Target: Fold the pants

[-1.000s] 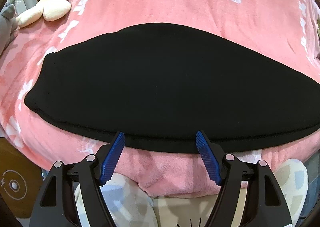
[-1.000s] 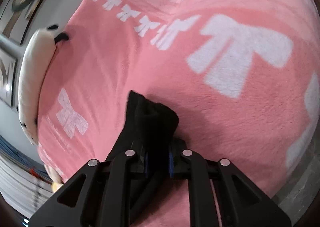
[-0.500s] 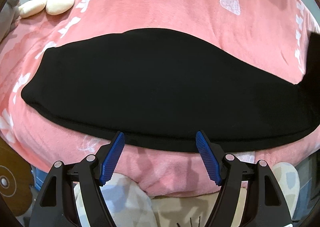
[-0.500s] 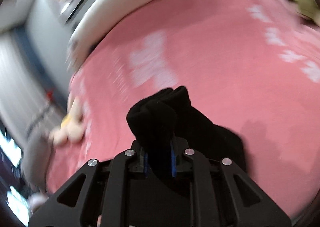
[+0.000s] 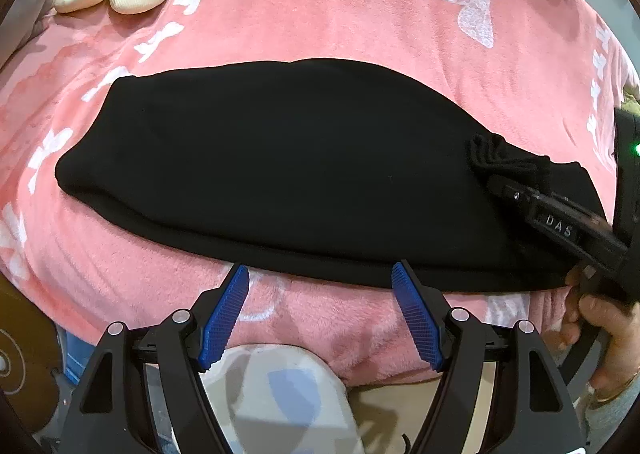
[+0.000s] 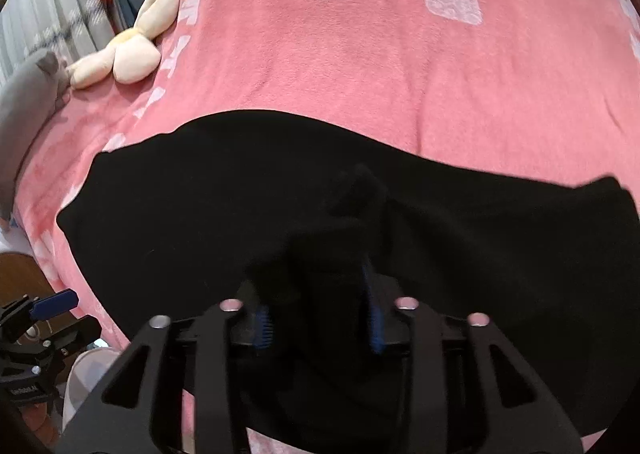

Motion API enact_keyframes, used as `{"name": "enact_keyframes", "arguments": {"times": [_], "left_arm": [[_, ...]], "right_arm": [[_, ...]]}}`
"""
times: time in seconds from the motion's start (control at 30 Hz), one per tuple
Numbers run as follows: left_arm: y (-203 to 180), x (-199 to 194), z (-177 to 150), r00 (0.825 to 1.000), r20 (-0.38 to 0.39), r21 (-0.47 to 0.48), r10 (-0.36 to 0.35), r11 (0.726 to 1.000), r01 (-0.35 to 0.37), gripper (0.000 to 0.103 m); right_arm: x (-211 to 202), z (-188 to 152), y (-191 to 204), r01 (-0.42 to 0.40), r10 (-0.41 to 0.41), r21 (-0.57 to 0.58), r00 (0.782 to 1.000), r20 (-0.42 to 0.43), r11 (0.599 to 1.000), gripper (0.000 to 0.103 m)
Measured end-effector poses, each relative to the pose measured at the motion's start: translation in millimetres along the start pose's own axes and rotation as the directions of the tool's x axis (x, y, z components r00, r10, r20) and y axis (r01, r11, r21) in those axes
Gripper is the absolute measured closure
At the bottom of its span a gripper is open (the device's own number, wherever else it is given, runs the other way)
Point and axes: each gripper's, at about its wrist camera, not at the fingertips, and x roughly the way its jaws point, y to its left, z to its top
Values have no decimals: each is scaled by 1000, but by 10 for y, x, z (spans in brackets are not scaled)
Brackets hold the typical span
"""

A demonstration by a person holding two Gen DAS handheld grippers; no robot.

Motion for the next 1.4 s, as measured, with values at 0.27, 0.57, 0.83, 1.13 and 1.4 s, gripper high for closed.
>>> {"name": "enact_keyframes", "arguments": {"times": [0.27, 0.57, 0.83, 1.13, 1.4], "left_arm": [[-17, 16, -17, 998, -11, -11, -55, 998, 55, 32], [13, 19, 15, 998, -9, -19, -60, 998, 60, 32], [46, 4, -14, 999, -7, -48, -44, 998, 44, 31], [-1, 33, 26, 999, -23, -81, -45, 996, 43, 31], [-89, 3, 69, 1000, -10, -55, -5, 998, 4, 31]], "right_arm": [[45, -123, 230, -18, 17, -50, 1000, -12, 999, 53], [-802, -193, -247, -42, 29, 115, 993, 110, 992, 78], [-1558, -659, -1809, 106, -221, 540, 963, 153, 835, 55], [-931, -835, -1927, -148, 83, 627, 988, 131, 765, 45], [-1358, -429, -1723, -75, -25, 447, 977, 214, 891, 86]]}}
